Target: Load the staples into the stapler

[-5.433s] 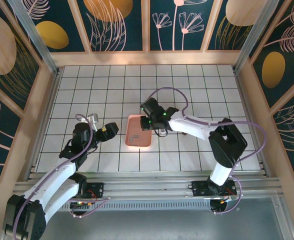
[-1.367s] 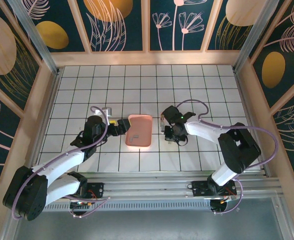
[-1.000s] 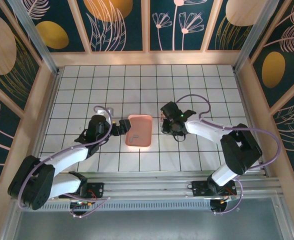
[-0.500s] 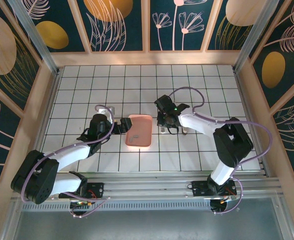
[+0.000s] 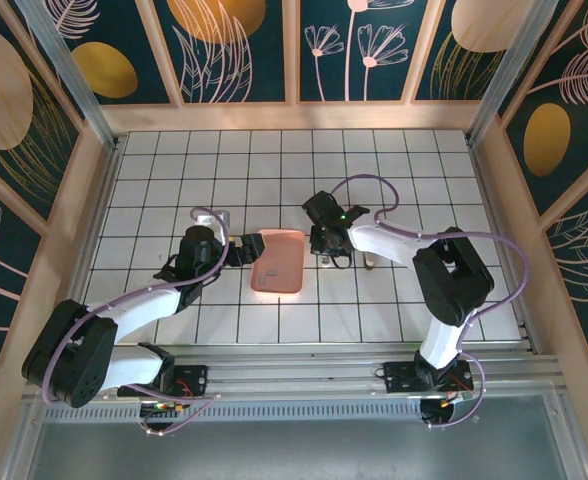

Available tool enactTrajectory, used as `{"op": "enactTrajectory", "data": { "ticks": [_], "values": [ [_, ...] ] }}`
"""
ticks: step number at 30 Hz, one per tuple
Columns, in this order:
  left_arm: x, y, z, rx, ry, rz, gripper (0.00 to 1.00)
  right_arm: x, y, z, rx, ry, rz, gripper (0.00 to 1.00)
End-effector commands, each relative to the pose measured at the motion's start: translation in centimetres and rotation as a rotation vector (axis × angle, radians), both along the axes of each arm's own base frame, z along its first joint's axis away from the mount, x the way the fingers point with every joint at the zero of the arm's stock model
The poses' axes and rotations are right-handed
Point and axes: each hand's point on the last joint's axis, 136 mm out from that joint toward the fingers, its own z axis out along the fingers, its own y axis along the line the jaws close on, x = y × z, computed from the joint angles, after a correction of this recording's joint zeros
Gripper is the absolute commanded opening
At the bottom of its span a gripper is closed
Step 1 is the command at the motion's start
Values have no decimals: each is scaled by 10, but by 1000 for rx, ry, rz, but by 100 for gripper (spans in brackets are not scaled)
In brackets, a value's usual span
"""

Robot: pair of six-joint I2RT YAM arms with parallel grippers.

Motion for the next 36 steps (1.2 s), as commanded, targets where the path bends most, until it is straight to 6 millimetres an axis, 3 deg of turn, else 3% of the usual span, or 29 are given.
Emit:
{"op": "enactTrajectory", "data": {
  "ticks": [1,24,32,36],
  "values": [
    [7,-7,13,-2,-45,-22,98,-1,-4,-2,-46,0,9,15],
    [7,-7,13,2,-39,-20,98,-1,-10,-11,-85,-9,29,14],
    [11,-4,22,32,-44,-11,99,1,-9,15,-35,-56,17,14],
    [20,-6,36,51,-41,0,99,0,-24,19,-12,-55,-14,14]
  ]
}}
